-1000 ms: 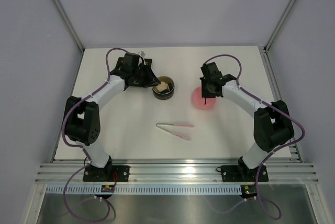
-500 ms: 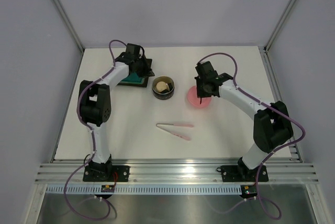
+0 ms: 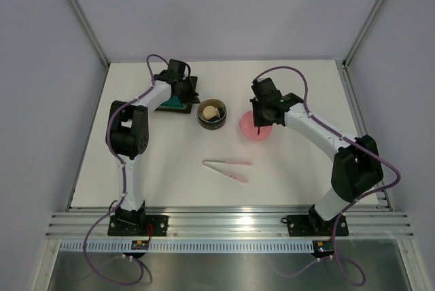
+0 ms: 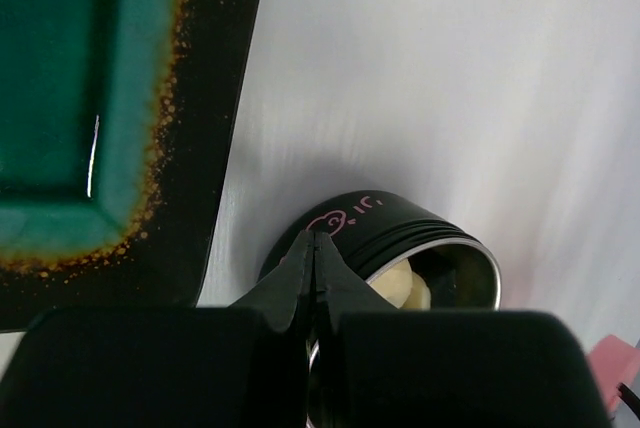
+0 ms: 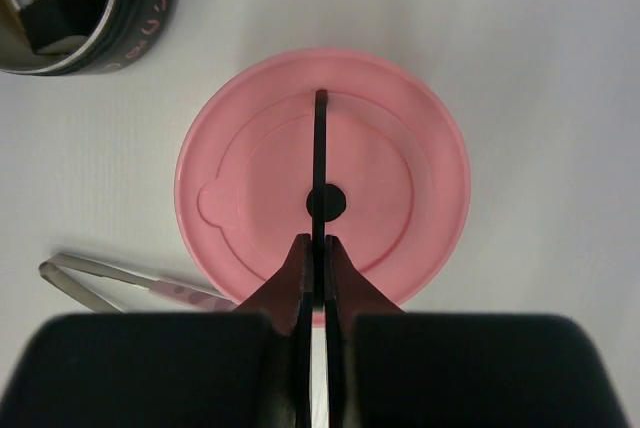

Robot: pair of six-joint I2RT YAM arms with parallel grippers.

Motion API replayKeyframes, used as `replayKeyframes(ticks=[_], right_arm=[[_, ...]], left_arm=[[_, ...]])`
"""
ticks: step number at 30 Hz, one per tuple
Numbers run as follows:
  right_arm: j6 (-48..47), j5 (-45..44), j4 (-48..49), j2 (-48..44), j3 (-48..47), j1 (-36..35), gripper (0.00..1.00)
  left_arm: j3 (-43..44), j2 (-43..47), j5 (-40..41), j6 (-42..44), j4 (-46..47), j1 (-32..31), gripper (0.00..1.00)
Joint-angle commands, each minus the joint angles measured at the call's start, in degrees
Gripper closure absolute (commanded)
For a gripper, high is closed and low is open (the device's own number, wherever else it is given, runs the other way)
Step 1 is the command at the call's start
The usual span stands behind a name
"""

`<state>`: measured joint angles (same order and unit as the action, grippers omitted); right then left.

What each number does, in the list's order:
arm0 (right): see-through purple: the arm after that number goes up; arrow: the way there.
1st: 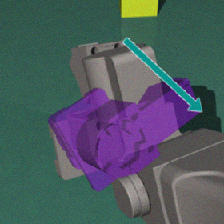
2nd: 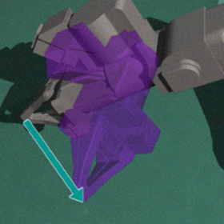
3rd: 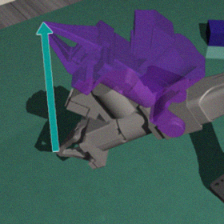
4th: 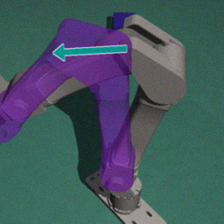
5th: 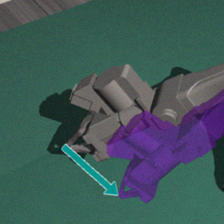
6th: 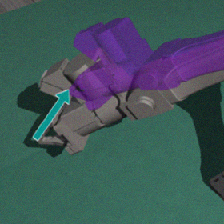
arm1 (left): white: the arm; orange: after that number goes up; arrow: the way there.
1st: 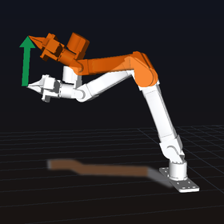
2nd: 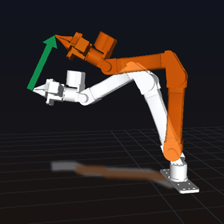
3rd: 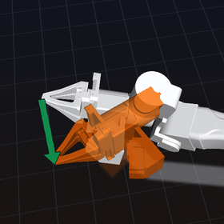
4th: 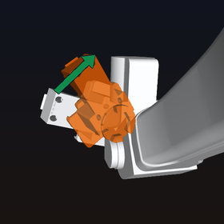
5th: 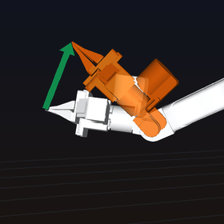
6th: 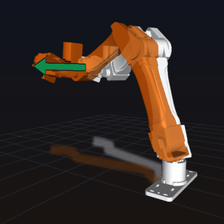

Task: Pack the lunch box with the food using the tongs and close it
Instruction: Move the packing box to the center of the board.

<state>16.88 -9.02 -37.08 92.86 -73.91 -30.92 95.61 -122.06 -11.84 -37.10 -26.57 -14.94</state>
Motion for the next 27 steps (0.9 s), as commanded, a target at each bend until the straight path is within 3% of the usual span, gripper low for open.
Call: replayKeyframes(ticks=[1, 18, 27], right_arm=[[-0.4, 1.0, -0.4, -0.7, -5.4, -1.2, 1.0], [-1.7, 2.2, -5.1, 10.7, -21.4, -6.1, 1.0], [-3.1, 1.5, -8.5, 18.7, -30.1, -7.0, 1.0]], left_arm=[[-2.3, 1.8, -1.6, 0.7, 2.8, -0.6, 1.0], [-12.7, 7.6, -5.1, -1.0, 8.6, -6.4, 1.0], [-14.5, 14.0, -0.8, 0.9, 4.9, -6.1, 1.0]])
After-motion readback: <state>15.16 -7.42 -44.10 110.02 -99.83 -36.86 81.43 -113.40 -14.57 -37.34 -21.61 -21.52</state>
